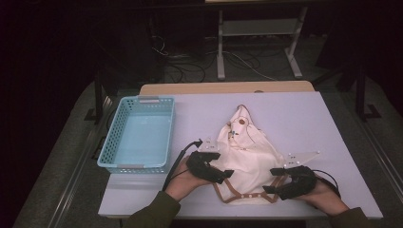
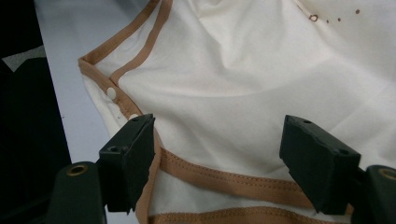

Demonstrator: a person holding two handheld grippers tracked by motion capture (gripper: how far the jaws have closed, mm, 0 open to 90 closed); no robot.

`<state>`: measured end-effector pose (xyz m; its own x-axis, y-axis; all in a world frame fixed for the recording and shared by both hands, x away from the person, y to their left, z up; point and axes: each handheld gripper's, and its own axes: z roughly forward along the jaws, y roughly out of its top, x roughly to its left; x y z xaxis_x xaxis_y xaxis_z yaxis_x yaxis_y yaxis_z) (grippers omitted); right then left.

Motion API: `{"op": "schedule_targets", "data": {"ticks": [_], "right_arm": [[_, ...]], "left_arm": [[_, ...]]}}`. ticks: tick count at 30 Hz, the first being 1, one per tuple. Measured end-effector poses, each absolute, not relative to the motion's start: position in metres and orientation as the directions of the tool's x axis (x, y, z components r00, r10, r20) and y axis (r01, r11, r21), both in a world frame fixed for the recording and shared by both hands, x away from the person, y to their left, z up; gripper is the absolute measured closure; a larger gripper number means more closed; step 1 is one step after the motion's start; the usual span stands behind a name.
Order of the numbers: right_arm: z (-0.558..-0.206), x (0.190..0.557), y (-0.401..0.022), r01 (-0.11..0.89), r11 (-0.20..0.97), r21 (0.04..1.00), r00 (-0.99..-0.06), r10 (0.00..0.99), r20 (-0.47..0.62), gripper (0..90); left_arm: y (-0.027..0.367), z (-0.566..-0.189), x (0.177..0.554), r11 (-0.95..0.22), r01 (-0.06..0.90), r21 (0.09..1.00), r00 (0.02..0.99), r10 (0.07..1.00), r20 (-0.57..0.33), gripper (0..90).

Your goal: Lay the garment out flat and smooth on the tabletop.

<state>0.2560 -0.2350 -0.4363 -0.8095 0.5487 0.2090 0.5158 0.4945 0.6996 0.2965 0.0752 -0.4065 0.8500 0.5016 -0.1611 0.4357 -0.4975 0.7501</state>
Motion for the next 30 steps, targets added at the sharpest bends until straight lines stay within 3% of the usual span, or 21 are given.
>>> {"op": "schedule_targets", "data": {"ticks": [9,30], "right_arm": [[-0.438,0.256,-0.235,0.518,0.491,0.700,-0.807,0.552,0.210,24.2],[-0.437,0.256,-0.236,0.514,0.487,0.706,-0.809,0.550,0.210,24.0]], "left_arm": [[0.077,-0.402,0.311,-0.473,0.445,0.761,0.823,0.550,-0.140,16.0],[0.069,-0.393,0.339,-0.437,0.441,0.784,0.783,0.614,-0.098,16.1]]}}
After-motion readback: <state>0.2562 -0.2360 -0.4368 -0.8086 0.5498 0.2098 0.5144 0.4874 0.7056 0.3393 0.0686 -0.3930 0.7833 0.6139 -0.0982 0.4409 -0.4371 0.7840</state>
